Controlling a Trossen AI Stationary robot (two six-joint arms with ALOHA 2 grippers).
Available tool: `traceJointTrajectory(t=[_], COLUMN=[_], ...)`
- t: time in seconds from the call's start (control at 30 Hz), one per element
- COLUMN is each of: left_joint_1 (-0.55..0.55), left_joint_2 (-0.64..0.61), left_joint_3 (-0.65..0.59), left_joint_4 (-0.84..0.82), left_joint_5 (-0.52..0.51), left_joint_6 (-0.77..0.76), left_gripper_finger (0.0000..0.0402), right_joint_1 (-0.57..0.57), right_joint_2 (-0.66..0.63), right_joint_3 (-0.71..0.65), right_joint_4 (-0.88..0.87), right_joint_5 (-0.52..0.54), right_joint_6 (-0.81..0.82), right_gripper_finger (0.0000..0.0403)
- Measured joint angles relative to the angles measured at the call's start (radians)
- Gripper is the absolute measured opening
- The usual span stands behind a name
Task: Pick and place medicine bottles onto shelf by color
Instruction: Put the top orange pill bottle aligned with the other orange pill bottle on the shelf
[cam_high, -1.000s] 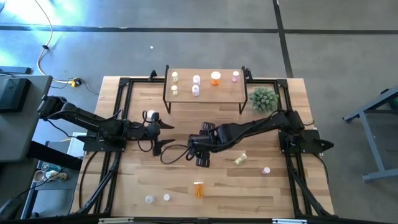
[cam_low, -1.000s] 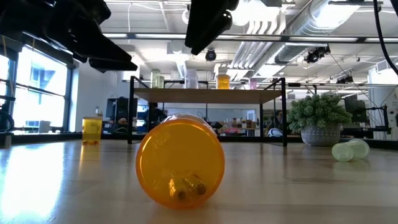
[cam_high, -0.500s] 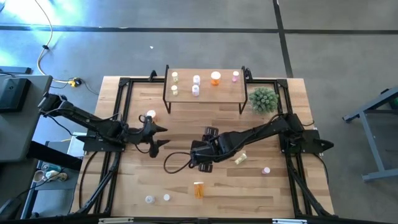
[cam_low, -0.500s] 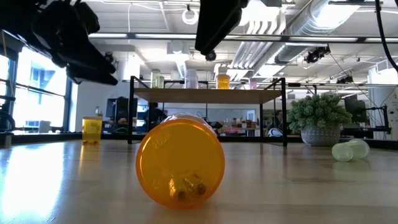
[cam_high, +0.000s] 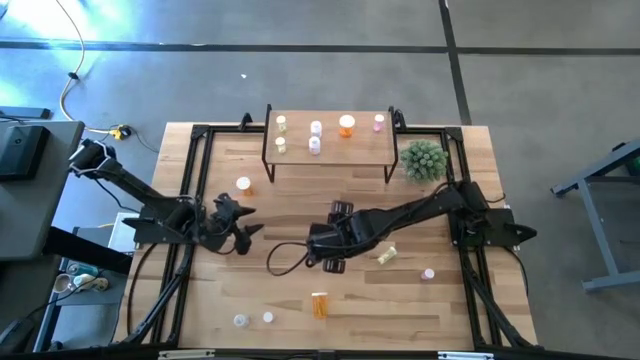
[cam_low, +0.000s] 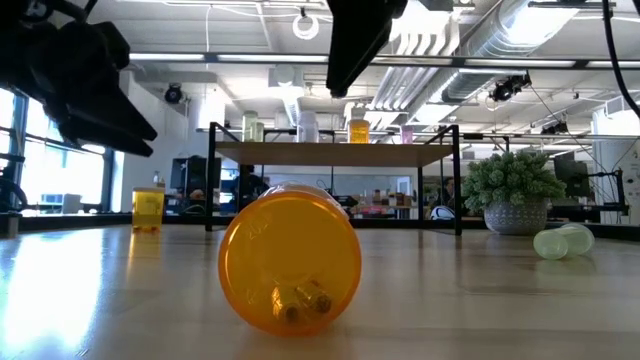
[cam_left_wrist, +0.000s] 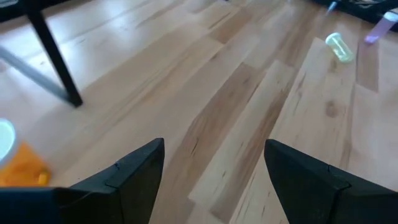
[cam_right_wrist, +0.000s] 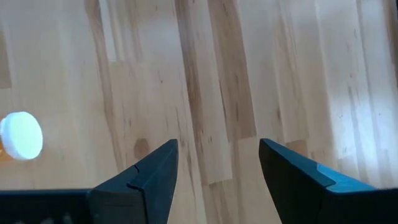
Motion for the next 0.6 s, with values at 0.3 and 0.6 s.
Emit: traceJointTrajectory(t=[0.3,0.6], left_joint_1=[-0.062,-0.033], left_joint_2=[0.0,0.001], left_joint_3=[0.0,0.0], left_joint_4=[-0.218,-0.437], left_joint_5=[-0.039,-0.076], left_joint_6=[-0.239,-0.501], left_gripper_finger=[0.0266,0.0266], right_joint_1=[-0.016,-0.025], right_joint_2=[-0.031,-0.095], right_joint_3=[0.0,0.0], right_joint_4=[-0.022,-0.025], right_joint_5=[0.007,0.032], right_joint_6=[0.001,0.001], right_gripper_finger=[0.0215,0.0215])
